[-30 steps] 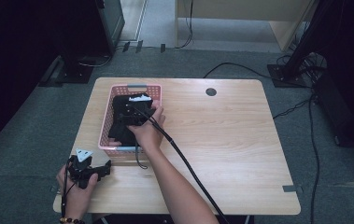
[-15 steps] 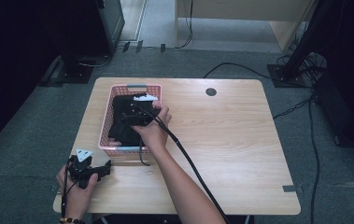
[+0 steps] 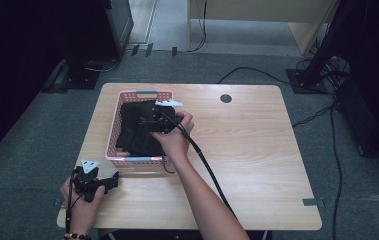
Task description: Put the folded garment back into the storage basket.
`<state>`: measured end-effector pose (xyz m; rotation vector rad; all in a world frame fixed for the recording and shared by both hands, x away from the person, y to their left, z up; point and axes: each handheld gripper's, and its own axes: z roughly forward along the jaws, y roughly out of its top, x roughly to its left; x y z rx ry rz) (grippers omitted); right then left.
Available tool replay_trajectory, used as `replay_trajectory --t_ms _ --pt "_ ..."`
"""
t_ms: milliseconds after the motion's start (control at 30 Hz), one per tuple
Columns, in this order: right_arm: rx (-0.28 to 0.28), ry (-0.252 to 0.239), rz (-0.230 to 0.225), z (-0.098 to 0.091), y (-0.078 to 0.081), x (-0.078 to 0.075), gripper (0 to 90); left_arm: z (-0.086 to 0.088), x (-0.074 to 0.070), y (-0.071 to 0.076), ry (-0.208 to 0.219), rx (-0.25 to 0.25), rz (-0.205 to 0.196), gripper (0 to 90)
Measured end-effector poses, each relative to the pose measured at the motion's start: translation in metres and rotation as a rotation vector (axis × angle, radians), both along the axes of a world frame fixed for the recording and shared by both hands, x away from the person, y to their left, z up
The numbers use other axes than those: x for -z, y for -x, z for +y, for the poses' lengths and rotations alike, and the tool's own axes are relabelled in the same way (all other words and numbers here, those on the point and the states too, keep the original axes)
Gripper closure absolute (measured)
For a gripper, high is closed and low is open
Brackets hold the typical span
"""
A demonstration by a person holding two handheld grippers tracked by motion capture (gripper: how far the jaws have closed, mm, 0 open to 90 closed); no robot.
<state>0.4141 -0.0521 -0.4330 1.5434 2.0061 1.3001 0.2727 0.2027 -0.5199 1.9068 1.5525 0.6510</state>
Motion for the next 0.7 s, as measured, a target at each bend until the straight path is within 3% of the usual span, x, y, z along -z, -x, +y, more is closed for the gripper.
replay_trajectory --t_ms 700 --pt "0.109 -0.014 0.013 -0.058 -0.002 0.014 0.0 0.000 0.000 0.000 0.001 -0.001 -0.002 0.0"
